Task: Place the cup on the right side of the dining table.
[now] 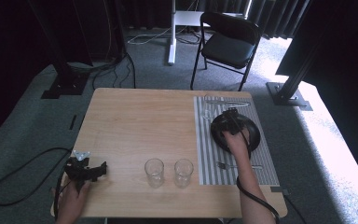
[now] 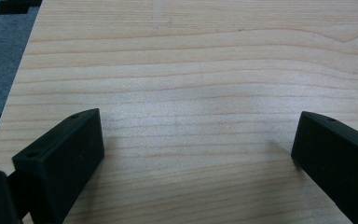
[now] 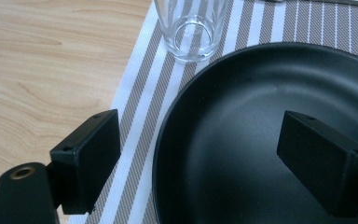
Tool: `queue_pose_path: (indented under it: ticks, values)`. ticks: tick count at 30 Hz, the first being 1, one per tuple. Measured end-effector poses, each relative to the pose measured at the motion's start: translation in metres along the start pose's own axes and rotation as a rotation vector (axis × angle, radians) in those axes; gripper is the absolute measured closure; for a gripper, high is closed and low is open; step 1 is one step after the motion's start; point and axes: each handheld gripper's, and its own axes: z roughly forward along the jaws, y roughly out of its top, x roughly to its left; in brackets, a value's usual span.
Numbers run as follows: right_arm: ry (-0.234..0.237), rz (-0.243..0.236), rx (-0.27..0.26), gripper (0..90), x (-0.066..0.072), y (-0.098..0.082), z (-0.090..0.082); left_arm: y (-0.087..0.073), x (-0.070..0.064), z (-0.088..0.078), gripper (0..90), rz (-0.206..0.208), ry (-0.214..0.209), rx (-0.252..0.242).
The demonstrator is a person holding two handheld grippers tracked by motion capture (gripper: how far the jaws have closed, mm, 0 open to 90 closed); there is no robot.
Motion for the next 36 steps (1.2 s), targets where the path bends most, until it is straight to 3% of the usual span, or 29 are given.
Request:
queue_pose_path:
  ticks: [36]
  values:
    - [0.019, -0.054, -0.121, 12.7, -0.001, -0.069, -0.056, 0.0, 0.0, 0.0, 2.6, 0.0, 0.0, 0.0]
